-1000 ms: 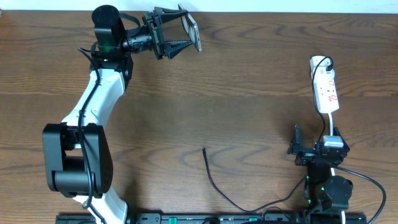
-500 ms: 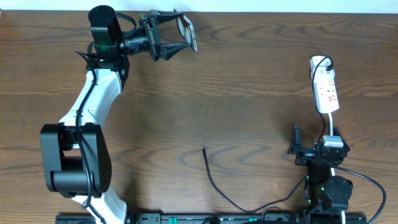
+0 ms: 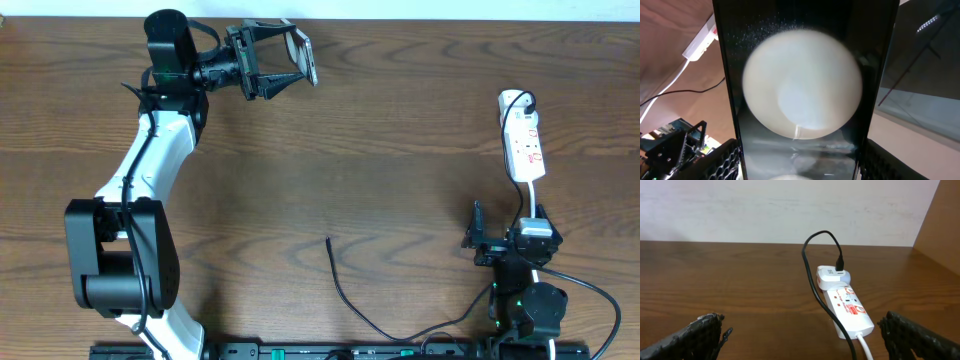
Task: Plug charger to phone and switch on socket
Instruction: 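Hold the phone raised in the left gripper near the table's far edge, then swing the right gripper toward the phone held by the left gripper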
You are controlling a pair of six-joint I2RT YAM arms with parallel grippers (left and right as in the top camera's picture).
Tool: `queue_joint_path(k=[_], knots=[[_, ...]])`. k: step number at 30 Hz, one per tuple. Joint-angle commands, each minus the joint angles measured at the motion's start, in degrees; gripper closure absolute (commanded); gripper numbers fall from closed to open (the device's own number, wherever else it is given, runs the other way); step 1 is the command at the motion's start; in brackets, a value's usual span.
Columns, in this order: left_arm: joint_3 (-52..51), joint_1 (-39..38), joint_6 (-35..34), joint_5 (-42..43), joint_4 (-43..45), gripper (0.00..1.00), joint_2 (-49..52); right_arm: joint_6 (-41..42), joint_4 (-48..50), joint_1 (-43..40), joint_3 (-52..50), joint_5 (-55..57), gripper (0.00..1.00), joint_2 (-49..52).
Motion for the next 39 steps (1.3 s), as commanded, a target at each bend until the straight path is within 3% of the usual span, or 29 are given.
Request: queue_joint_path(k=[1, 39], knots=[[0.0, 0.1, -0.1, 1.2, 0.5, 0.93, -2.0, -0.5, -0.2, -0.3, -0.1, -0.2, 0.01, -0.3], [0.0, 0.1, 3.5, 3.3, 0.5, 0.92, -2.0, 2.0, 0.1, -0.3, -0.1, -1.1, 0.01, -0.3]])
